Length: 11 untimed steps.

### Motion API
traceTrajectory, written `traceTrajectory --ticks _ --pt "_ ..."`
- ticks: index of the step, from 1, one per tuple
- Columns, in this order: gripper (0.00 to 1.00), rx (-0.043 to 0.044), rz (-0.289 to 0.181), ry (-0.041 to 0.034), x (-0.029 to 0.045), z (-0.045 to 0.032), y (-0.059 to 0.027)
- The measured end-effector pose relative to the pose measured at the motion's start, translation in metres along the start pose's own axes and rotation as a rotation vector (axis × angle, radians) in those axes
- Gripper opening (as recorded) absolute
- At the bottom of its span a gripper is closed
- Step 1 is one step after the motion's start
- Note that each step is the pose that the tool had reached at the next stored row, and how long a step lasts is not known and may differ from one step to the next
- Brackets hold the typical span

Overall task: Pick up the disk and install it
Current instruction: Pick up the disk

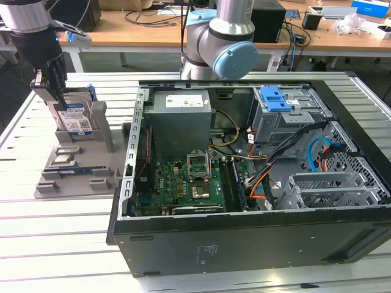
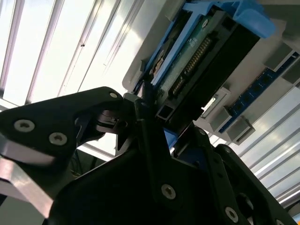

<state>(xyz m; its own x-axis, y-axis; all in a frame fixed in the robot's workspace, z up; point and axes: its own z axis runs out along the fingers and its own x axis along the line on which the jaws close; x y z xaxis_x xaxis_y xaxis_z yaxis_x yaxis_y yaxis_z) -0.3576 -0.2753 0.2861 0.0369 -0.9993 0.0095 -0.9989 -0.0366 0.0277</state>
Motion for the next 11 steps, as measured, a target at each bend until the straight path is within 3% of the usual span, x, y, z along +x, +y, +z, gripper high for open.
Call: traceTrajectory --ticks 11 --pt "0.37 0.0000 0.000 0.0000 0.0000 0.0006 0.0000"
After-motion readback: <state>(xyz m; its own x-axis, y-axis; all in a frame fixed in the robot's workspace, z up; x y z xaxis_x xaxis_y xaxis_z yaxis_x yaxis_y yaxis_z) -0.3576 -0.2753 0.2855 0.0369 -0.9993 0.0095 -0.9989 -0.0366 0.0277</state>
